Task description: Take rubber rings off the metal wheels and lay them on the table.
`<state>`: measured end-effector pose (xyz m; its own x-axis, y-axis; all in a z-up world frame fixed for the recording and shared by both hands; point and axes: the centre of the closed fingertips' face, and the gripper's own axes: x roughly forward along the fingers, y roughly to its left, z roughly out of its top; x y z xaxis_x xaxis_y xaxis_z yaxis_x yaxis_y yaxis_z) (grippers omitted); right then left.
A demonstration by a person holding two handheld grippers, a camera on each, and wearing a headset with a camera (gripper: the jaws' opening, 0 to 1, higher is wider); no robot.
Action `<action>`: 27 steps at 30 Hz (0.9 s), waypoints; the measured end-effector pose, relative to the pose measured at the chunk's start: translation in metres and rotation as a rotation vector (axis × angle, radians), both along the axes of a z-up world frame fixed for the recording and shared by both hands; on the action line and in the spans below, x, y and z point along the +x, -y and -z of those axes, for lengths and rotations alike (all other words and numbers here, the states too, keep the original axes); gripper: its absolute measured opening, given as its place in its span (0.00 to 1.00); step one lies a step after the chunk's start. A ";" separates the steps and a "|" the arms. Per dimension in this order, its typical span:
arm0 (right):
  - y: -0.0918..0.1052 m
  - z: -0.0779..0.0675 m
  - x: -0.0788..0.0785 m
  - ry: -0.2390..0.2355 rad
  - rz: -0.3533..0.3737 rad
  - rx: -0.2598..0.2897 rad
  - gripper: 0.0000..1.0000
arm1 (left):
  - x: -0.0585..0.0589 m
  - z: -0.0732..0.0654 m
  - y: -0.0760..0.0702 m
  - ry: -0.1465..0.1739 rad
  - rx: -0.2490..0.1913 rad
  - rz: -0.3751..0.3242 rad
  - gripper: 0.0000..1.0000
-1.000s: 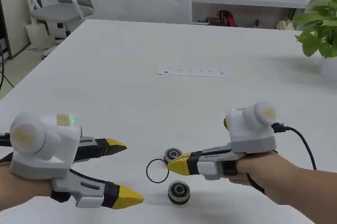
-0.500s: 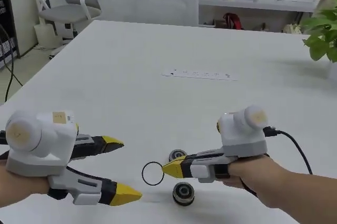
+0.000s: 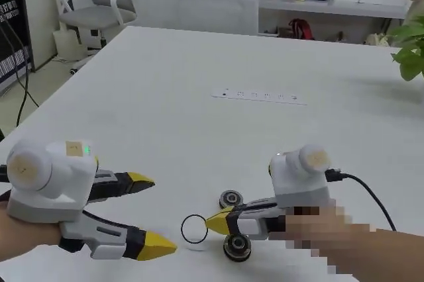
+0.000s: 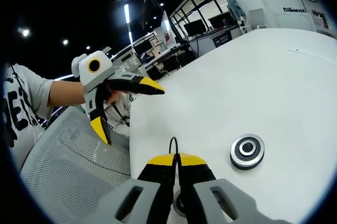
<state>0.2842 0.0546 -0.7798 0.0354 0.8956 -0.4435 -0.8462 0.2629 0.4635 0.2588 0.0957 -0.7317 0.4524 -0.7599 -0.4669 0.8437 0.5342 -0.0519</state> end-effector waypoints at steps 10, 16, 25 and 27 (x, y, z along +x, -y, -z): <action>0.001 0.009 0.003 0.024 -0.001 -0.036 0.00 | -0.001 0.002 -0.002 -0.004 0.006 0.000 0.73; 0.003 0.012 0.006 0.039 0.003 -0.048 0.01 | -0.002 0.004 -0.001 -0.009 0.008 0.003 0.73; 0.005 0.013 0.008 0.045 0.008 -0.052 0.09 | -0.001 0.006 0.002 -0.014 0.012 0.011 0.73; 0.006 0.011 0.008 0.047 0.007 -0.049 0.11 | -0.001 0.006 0.002 -0.015 0.013 0.013 0.73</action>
